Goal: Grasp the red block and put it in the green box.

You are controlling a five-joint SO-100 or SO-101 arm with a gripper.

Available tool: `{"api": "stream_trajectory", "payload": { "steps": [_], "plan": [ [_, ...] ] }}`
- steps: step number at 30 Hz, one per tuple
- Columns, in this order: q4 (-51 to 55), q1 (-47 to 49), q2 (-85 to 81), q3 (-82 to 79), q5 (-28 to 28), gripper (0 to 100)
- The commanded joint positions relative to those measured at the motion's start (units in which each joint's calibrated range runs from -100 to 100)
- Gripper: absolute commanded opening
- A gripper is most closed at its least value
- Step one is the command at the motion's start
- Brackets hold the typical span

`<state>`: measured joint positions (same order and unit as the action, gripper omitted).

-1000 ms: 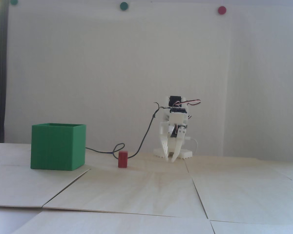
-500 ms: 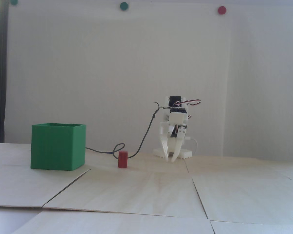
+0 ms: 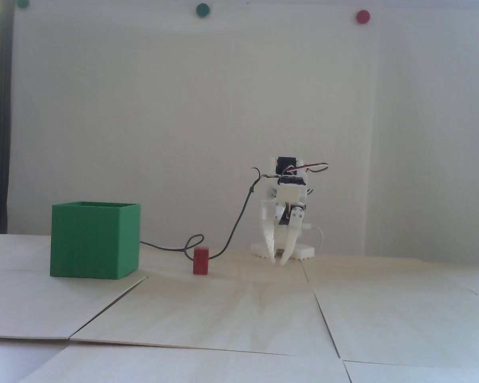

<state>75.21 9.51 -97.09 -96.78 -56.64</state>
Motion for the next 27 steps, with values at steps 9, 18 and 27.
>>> {"api": "stream_trajectory", "payload": {
  "steps": [9, 18, 27],
  "plan": [
    [2.11, -0.39, -1.09, -0.21, -0.36, 3],
    [2.11, -0.39, -1.09, -0.21, -0.36, 3],
    [2.28, -0.15, -0.3, -0.21, -0.36, 3]
  ]
}}
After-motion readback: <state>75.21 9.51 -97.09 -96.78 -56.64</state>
